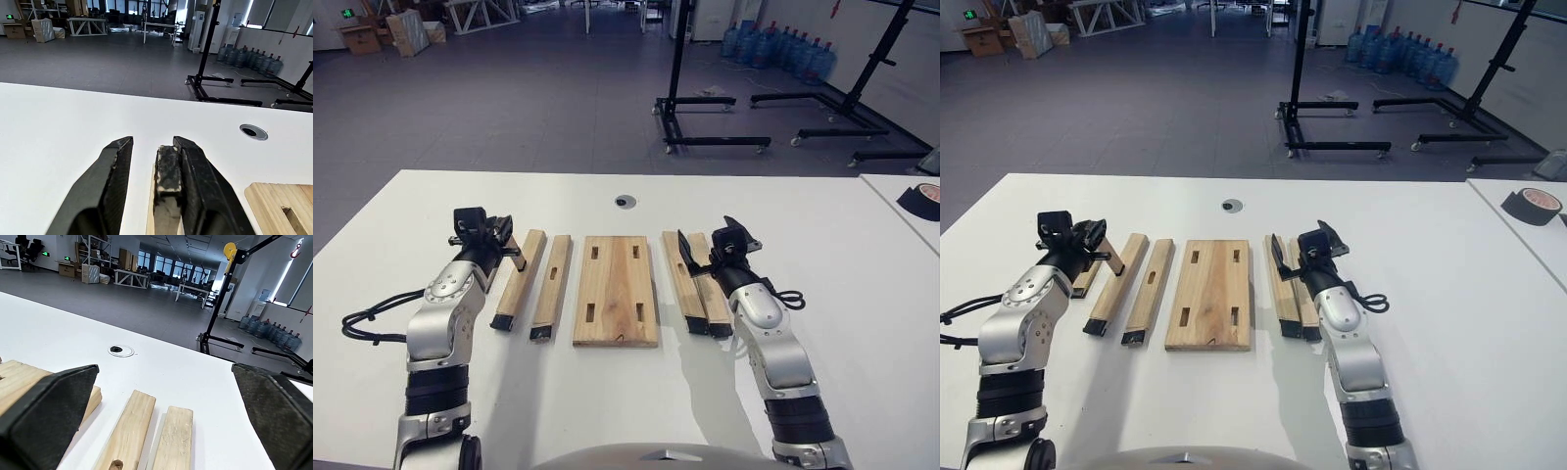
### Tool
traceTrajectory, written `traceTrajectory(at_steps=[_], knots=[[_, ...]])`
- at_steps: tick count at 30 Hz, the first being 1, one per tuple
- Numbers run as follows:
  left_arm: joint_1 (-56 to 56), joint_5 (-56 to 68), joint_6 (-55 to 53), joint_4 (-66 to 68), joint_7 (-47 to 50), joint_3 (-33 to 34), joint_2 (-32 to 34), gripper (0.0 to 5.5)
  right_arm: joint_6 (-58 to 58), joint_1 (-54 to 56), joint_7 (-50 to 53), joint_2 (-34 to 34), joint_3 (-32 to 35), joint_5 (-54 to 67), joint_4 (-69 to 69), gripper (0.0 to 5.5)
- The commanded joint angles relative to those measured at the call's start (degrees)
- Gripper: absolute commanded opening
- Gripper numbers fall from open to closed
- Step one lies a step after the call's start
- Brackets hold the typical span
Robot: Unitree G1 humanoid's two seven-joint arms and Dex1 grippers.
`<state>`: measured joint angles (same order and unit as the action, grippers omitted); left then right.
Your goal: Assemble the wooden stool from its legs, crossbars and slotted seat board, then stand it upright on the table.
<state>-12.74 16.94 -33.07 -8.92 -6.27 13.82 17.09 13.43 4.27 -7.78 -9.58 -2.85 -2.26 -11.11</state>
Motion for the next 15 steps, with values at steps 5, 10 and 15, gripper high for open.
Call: traceTrajectory(at_steps=[5, 10, 15], knots=[[-6.7, 2.2, -4.0, -5.4, 0.5, 1.7, 0.8, 1.46, -0.4, -0.8, -0.3, -0.4, -0.1, -0.3, 0.4, 5.00], [-12.7, 4.2, -4.7, -2.9, 0.3, 4.8, 2.2, 1.46, -0.4, -0.5, -0.6, -0.5, -0.6, -0.3, 0.5, 5.00], [-17.1, 5.9, -1.0, 2.8, -0.7, 8.7, 3.6, 1.46, 0.2, -0.2, -1.3, -0.5, -1.0, 0.1, 0.2, 5.00]])
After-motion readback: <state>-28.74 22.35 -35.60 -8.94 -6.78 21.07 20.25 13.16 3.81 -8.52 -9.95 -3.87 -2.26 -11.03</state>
